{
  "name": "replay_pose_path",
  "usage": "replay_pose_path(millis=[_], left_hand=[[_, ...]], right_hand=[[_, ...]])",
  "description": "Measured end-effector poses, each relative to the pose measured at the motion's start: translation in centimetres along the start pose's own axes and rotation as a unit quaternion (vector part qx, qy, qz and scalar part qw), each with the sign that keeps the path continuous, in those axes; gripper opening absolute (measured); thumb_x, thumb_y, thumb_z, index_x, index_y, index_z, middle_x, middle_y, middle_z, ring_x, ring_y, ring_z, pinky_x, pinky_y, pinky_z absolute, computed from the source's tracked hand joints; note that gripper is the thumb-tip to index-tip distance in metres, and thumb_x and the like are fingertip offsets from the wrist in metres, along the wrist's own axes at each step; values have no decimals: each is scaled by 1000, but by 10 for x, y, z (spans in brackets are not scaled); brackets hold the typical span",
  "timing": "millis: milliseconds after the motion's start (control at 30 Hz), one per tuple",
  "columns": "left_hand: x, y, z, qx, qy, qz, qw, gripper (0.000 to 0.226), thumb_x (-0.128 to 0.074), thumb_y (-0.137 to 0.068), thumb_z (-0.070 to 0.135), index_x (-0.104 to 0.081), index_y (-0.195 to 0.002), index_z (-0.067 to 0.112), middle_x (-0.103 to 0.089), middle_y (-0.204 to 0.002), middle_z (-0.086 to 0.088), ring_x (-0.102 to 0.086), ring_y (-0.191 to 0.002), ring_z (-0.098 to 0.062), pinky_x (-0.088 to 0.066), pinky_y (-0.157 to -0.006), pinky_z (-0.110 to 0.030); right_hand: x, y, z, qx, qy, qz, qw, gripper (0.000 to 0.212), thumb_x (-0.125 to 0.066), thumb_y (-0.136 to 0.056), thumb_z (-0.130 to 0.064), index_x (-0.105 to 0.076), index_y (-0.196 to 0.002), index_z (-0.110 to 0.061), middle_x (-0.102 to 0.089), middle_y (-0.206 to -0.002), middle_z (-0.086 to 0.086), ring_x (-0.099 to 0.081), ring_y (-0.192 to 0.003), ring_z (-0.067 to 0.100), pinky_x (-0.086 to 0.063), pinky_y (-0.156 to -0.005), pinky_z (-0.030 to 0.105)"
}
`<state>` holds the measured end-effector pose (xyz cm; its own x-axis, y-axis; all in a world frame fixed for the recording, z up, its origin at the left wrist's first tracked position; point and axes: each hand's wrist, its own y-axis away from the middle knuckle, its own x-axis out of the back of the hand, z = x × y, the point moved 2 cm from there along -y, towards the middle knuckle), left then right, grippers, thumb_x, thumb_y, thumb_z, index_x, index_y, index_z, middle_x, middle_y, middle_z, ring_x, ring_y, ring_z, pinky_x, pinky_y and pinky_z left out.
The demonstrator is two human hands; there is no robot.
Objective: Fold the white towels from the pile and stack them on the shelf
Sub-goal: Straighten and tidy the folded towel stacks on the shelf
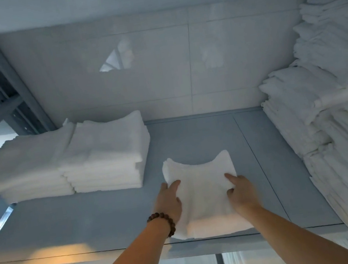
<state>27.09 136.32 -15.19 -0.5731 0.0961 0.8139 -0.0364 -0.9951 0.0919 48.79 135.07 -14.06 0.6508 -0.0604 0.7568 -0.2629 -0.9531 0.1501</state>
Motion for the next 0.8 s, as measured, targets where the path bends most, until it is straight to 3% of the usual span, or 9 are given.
replay_pose_path(millis=[100, 367, 533, 800], left_hand=[[24, -1, 22, -40, -31, 35, 998, 54, -40, -92, 9, -33, -142, 30, -33, -144, -8, -54, -110, -26, -41, -94, -28], [115, -1, 35, -67, -151, 108, 980, 53, -37, -95, 21, -23, -145, 34, -30, -147, -4, -61, -91, -33, -49, -77, -39], [173, -5, 1, -67, -163, 147, 973, 52, -36, -95, 20, -24, -144, 32, -35, -141, -4, -60, -79, -30, -50, -68, -37], [253, -27, -108, -57, -160, 164, 972, 52, -37, -95, 20, -25, -144, 30, -37, -138, -6, -59, -86, -29, -44, -66, -32]], right_hand=[[21, -3, -16, 51, 35, 39, 997, 50, -43, -92, -7, -43, -140, -23, -47, -131, 6, -56, -106, 25, -47, -92, 33], [56, -5, -91, 186, 45, 142, 971, 50, -46, -87, -4, -49, -135, -19, -51, -123, 15, -58, -97, 37, -50, -85, 43], [36, -9, -156, 223, 47, 151, 962, 51, -47, -86, -6, -50, -135, -22, -51, -128, 11, -57, -102, 35, -48, -88, 40], [-49, -9, -261, 250, 41, 133, 958, 52, -47, -86, -5, -51, -134, -24, -51, -131, 11, -55, -109, 33, -45, -90, 36]])
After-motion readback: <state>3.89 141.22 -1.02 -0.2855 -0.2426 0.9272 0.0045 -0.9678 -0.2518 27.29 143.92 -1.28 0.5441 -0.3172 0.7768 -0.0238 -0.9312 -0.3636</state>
